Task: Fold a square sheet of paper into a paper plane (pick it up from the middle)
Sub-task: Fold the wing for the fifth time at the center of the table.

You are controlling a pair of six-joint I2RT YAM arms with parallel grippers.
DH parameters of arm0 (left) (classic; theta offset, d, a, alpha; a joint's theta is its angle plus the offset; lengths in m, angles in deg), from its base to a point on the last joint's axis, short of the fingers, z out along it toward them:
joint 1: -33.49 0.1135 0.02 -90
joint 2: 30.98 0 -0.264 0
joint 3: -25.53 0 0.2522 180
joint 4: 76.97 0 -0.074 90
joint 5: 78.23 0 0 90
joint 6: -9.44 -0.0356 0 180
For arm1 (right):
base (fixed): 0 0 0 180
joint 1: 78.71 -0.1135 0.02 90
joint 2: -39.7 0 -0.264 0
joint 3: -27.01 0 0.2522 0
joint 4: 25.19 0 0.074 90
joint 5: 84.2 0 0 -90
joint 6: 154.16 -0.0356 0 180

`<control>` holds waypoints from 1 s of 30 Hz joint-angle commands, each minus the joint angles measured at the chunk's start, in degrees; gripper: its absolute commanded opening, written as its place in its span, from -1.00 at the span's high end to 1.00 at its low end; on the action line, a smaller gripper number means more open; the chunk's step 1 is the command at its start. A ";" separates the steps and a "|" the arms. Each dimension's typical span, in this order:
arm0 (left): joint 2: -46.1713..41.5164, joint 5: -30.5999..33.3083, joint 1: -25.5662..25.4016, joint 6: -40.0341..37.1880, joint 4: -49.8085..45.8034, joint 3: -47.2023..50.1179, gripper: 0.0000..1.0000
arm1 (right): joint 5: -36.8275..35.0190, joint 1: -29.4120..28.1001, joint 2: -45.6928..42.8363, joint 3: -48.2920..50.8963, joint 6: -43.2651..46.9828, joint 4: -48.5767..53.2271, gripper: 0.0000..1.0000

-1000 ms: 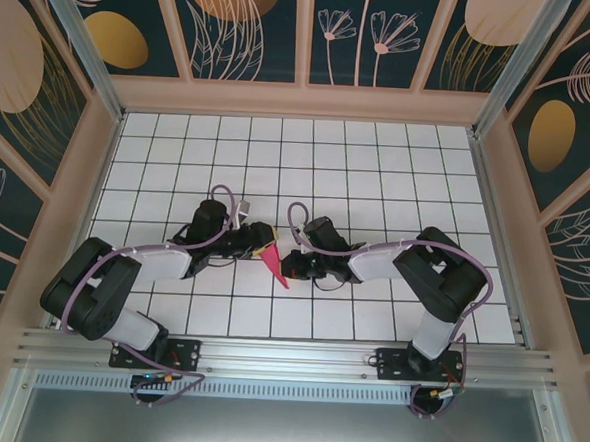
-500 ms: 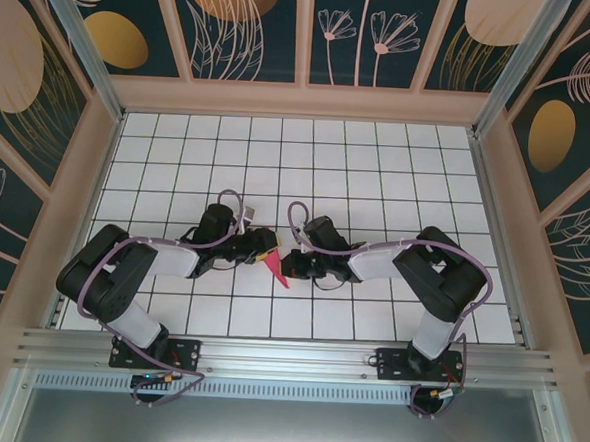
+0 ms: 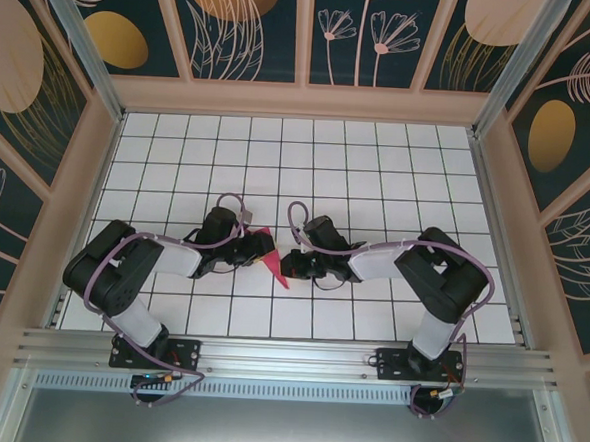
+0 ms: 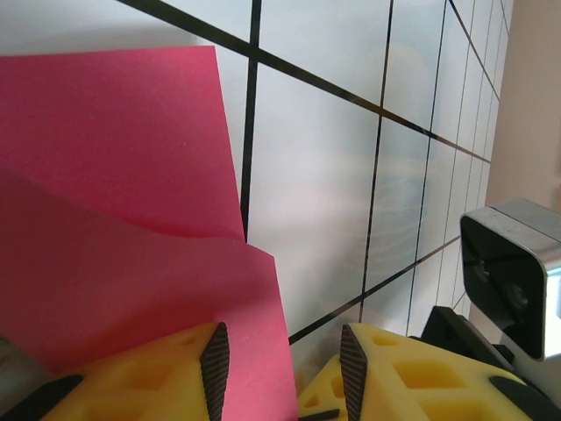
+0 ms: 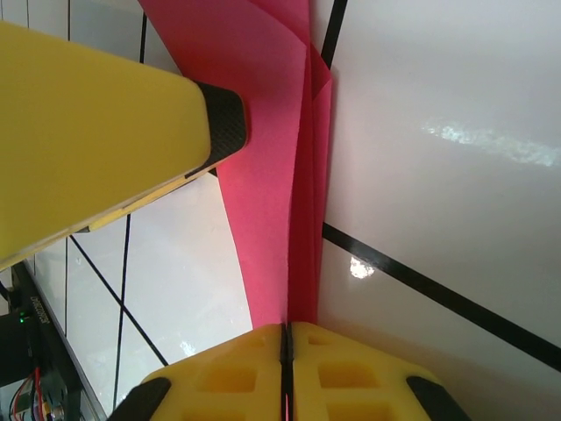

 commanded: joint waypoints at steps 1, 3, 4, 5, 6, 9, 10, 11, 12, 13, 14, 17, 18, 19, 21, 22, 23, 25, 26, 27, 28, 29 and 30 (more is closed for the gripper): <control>0.13 3.63 0.04 -2.89 -5.62 0.04 0.16 | -0.34 -0.33 -3.20 -0.45 0.86 3.68 0.72; 0.22 3.74 0.09 -3.09 -6.01 -0.03 0.16 | -0.97 -0.22 -4.94 -0.13 0.14 3.36 0.69; 0.22 3.85 0.10 -3.16 -6.09 0.02 0.16 | -0.77 -0.20 -5.67 -0.07 0.00 3.38 0.68; 0.31 3.92 0.05 -3.29 -6.17 -0.12 0.16 | -0.59 -0.15 -6.37 -0.25 -0.01 3.74 0.68; 0.39 3.78 0.10 -3.28 -6.14 -0.13 0.16 | -0.65 -0.18 -6.87 -0.53 -0.01 4.20 0.68; 0.39 3.68 0.10 -3.76 -6.55 -0.33 0.16 | -0.63 -0.15 -7.89 -1.10 -0.16 4.64 0.75; 0.45 3.68 0.10 -3.85 -6.51 -0.31 0.16 | -0.44 -0.16 -8.28 -1.07 -0.35 4.30 0.80; 0.42 3.44 0.10 -3.90 -6.24 -0.43 0.16 | 0.27 -0.15 -8.29 -1.10 -0.49 3.55 0.87; 0.52 3.17 0.10 -3.90 -6.20 -0.50 0.15 | 1.53 -0.15 -7.89 -1.23 -0.62 2.95 0.89; 0.48 3.19 0.09 -3.86 -6.38 -0.64 0.16 | 2.93 -0.15 -7.03 -1.60 -0.71 2.54 0.91; 0.50 3.14 0.10 -3.94 -6.46 -0.68 0.15 | 4.70 -0.24 -6.02 -1.85 -0.80 1.64 0.92; 0.31 3.14 0.09 -3.91 -6.46 -0.66 0.16 | 6.54 -0.29 -3.08 -1.94 -1.80 -0.56 0.95; 0.32 3.06 0.10 -4.05 -6.54 -0.64 0.16 | 6.90 -0.08 -2.27 -1.69 -2.00 -1.43 0.96; 0.31 3.11 0.08 -4.09 -6.63 -0.73 0.16 | 7.36 0.20 -1.46 -1.44 -2.26 -2.15 0.96; 0.31 2.98 0.10 -4.15 -6.67 -0.73 0.16 | 8.54 0.64 0.37 -1.00 -2.90 -3.67 0.97; 0.35 2.97 0.08 -4.10 -6.72 -0.73 0.16 | 9.11 0.73 1.12 -0.75 -3.10 -4.19 0.96; 0.32 3.06 0.16 -4.06 -6.69 -0.65 0.17 | 9.35 0.72 1.63 -0.27 -3.53 -4.99 0.97; 0.09 2.99 0.07 -4.08 -6.88 -0.73 0.17 | 10.67 0.72 2.20 0.84 -4.22 -6.82 0.97; -0.04 3.13 0.10 -4.15 -6.93 -0.78 0.17 | 11.12 0.77 2.47 1.20 -4.32 -7.11 0.97; -0.13 3.29 0.10 -4.16 -7.07 -0.79 0.17 | 11.23 0.72 2.76 1.46 -4.41 -7.16 0.97; -0.12 3.29 0.10 -4.09 -7.08 -0.81 0.17 | 10.83 0.72 2.75 1.89 -4.57 -7.37 0.97; -0.11 3.31 0.10 -4.14 -7.20 -0.91 0.16 | 10.47 0.72 2.75 2.37 -4.70 -7.82 0.97; -0.08 3.37 0.10 -4.19 -7.54 -1.05 0.17 | 10.37 0.79 2.84 2.59 -4.58 -7.57 0.97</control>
